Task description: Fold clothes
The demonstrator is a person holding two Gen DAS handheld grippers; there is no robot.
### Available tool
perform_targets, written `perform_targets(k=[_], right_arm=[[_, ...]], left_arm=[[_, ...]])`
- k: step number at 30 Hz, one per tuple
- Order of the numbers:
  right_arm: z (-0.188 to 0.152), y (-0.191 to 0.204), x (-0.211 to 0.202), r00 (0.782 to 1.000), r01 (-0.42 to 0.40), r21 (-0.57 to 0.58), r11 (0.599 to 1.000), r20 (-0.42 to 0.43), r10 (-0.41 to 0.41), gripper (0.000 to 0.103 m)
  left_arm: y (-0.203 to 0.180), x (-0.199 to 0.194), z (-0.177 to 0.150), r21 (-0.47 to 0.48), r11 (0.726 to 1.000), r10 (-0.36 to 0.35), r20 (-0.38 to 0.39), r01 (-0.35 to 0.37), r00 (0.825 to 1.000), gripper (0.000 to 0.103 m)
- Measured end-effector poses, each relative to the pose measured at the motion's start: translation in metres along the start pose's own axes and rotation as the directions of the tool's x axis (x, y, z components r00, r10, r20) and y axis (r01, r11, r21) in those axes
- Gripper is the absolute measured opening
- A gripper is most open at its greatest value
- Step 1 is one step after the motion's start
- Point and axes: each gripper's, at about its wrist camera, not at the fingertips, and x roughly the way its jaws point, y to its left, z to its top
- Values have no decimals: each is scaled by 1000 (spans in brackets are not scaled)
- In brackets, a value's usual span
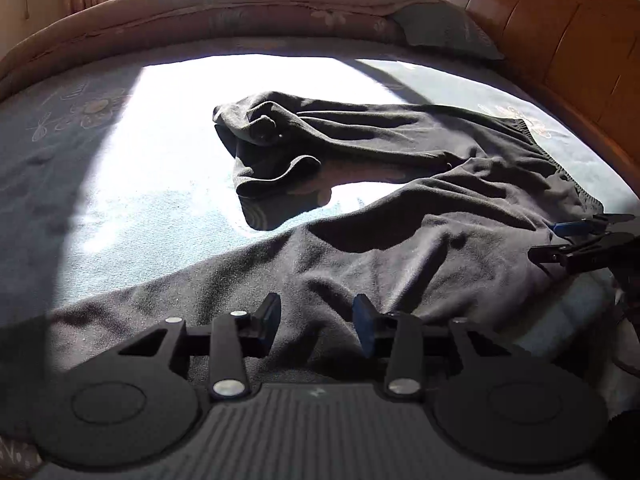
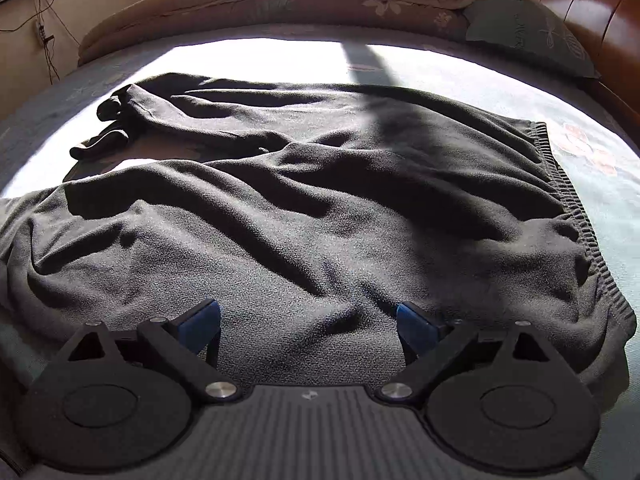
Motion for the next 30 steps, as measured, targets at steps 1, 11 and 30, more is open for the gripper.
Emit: perform_targets(k=[1,11,30], right_arm=[[-3,-1,0,1000,0,4,1000,0,0,99],[-9,-43,-32,986,112,34,993,118,-115,101],[6,-45,-15,992,6,19,1000,123,-9,103]], left_arm=[[-10,6,5,10,1000,-22,8,22,1000,42],[-65,58,-11,17,997,-79,-108,81,991,47],[-124,76,24,144,985,-79,-109,94,991,52]])
